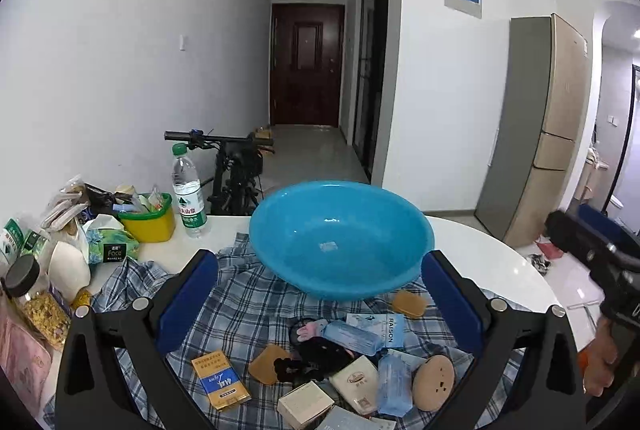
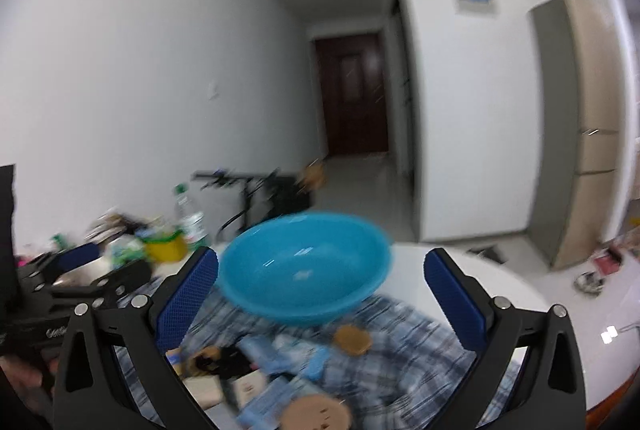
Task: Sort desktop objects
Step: 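Move both tools toward the clear plastic bag and RAISON pack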
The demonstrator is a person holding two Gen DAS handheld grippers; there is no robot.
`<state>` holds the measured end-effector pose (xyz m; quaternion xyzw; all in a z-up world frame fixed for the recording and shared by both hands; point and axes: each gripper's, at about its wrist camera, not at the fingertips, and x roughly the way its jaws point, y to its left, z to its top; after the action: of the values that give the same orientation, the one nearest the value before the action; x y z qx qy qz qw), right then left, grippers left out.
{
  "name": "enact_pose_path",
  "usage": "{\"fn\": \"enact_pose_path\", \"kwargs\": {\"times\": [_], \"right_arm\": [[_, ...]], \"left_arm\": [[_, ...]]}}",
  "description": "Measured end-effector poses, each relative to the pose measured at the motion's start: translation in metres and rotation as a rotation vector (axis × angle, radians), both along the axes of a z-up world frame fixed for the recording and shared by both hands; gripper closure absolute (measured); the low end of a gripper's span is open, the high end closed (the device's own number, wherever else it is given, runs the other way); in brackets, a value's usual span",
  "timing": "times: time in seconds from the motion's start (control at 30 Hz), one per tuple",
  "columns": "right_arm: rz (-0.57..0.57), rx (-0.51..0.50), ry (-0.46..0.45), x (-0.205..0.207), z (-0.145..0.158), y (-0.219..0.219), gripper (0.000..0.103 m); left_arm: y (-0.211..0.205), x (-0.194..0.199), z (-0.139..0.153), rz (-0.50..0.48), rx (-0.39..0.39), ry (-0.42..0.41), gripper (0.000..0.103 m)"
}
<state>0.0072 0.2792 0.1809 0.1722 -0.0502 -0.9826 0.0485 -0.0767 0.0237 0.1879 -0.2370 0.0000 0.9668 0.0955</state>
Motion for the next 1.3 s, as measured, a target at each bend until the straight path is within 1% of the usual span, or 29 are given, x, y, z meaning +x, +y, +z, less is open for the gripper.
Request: {"fn": "enact_pose_path", "kwargs": {"times": [0.03,0.1,0.17,0.23,0.33,0.4,0.43,0.47,0.5,0.53,0.6,0.67,0.7,0.77,0.83,0.97,1.03,1.1,1.2,1.3], "right_arm": [[0.039,-0.011,-0.03,-0.007,0.002,0.001,0.0],[0.099,-0.031,-0.077,-0.022,0.006,-0.001,0.0],[0.146,-0.064,-0.096,-0.032,0.005,-0.001,0.0],[0.174,-0.098,-0.125,-0.038,-0.002,-0.002,0.0],[0.172,-0.072,-0.187,-0.047,-0.017,-0.003,0.0],[0.15,-0.044,-0.209,-0.053,-0.024,-0.002,0.0],[0.144,-0.042,-0.213,-0.056,-0.024,0.0,0.0],[0.14,-0.053,-0.213,-0.059,-0.024,0.002,0.0],[0.138,-0.071,-0.208,-0.06,-0.023,0.004,0.0],[0.138,-0.088,-0.201,-0.061,-0.021,0.007,0.0],[0.135,-0.1,-0.176,-0.061,-0.019,0.008,0.0],[0.106,-0.071,-0.151,-0.058,-0.02,0.008,0.0],[0.088,-0.047,-0.145,-0.059,-0.025,0.007,0.0],[0.074,-0.016,-0.16,-0.062,-0.032,0.006,0.0],[0.084,-0.008,-0.202,-0.071,-0.047,0.007,0.0],[0.078,-0.06,-0.27,-0.091,-0.078,0.013,0.0],[0.072,-0.085,-0.303,-0.101,-0.094,0.016,0.0],[0.08,-0.086,-0.342,-0.11,-0.108,0.016,0.0],[0.098,-0.081,-0.394,-0.12,-0.124,0.016,0.001],[0.108,-0.09,-0.422,-0.125,-0.133,0.017,0.001]], "left_arm": [[0.002,0.0,0.004,0.001,-0.008,0.023,0.0],[0.008,-0.001,0.008,-0.021,-0.033,0.037,0.0],[0.014,0.001,0.006,-0.014,-0.052,0.042,0.0],[0.012,0.003,0.0,0.021,-0.056,0.052,0.0],[0.006,-0.001,-0.009,-0.003,-0.069,0.029,0.0],[0.004,-0.009,-0.014,-0.005,-0.048,0.012,0.0],[0.003,-0.013,-0.016,-0.026,-0.028,0.004,0.0],[0.003,-0.017,-0.017,-0.065,0.001,0.0,0.0],[0.003,-0.022,-0.019,-0.128,0.036,-0.002,0.0],[0.004,-0.026,-0.02,-0.143,0.036,-0.004,0.0],[0.006,-0.034,-0.027,-0.115,0.023,-0.028,0.0],[0.003,-0.041,-0.04,-0.091,0.026,-0.062,0.0],[0.002,-0.046,-0.048,-0.082,0.019,-0.084,0.0],[0.001,-0.058,-0.069,-0.039,-0.012,-0.134,0.0],[0.0,-0.066,-0.085,-0.021,-0.023,-0.168,0.0],[-0.001,-0.084,-0.125,-0.039,-0.003,-0.289,0.0],[0.004,-0.091,-0.141,-0.055,-0.018,-0.339,0.0],[0.011,-0.097,-0.159,-0.076,-0.042,-0.387,0.0],[0.024,-0.102,-0.175,-0.123,-0.077,-0.414,0.0],[0.034,-0.106,-0.181,-0.155,-0.108,-0.435,0.0]]}}
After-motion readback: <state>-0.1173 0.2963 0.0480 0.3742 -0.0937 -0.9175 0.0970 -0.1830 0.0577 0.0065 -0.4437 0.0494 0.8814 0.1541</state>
